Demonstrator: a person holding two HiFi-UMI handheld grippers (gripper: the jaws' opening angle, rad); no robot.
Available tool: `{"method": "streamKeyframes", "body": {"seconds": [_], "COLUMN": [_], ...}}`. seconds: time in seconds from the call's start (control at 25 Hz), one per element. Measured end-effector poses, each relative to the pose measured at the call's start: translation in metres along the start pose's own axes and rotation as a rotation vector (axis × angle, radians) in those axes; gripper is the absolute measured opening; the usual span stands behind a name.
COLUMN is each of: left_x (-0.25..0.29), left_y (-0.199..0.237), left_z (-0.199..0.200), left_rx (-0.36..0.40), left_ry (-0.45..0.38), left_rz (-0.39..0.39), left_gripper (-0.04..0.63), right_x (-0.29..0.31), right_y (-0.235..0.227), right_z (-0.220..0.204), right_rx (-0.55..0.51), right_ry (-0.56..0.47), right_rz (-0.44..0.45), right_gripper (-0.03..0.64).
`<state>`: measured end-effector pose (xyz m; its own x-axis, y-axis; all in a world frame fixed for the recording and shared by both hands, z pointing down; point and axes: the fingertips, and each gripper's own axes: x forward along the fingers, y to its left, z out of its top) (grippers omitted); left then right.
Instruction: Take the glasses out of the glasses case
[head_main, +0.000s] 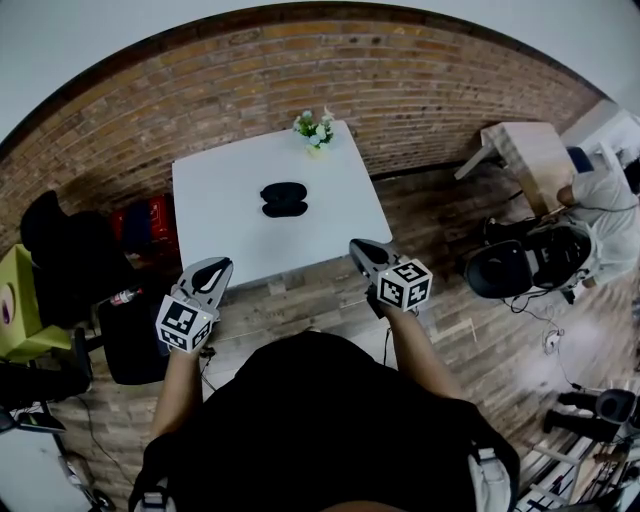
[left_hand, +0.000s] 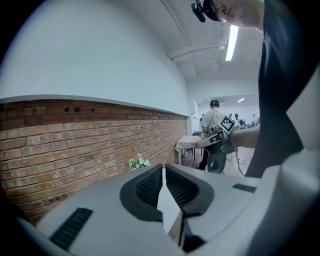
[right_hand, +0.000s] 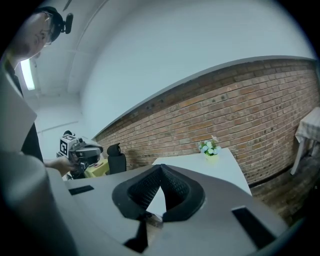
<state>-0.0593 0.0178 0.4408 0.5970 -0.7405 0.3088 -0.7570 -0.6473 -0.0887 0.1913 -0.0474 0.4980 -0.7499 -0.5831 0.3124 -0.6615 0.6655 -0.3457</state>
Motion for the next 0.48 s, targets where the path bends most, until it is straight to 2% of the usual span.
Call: {"method": "streamKeyframes", "body": {"seconds": [0.28,0.48], "left_x": [0.025,0.024], "left_y": [-0.015,-0.017], "left_z": [0.019,0.019], "left_rx": [0.013,-0.013], "left_ry": [-0.024,-0.031], "left_rz": [0.0,0.017], "left_gripper": [0.026,0.029], "right_x": [-0.013,-0.017], "right_y": [-0.027,-0.029], "right_z": [0.01,0.014], "right_rx": [-0.007,-0.009], "right_ry": [-0.006,-0.012], "right_rz": [0.007,0.022], "right_gripper": [0.015,0.015]}}
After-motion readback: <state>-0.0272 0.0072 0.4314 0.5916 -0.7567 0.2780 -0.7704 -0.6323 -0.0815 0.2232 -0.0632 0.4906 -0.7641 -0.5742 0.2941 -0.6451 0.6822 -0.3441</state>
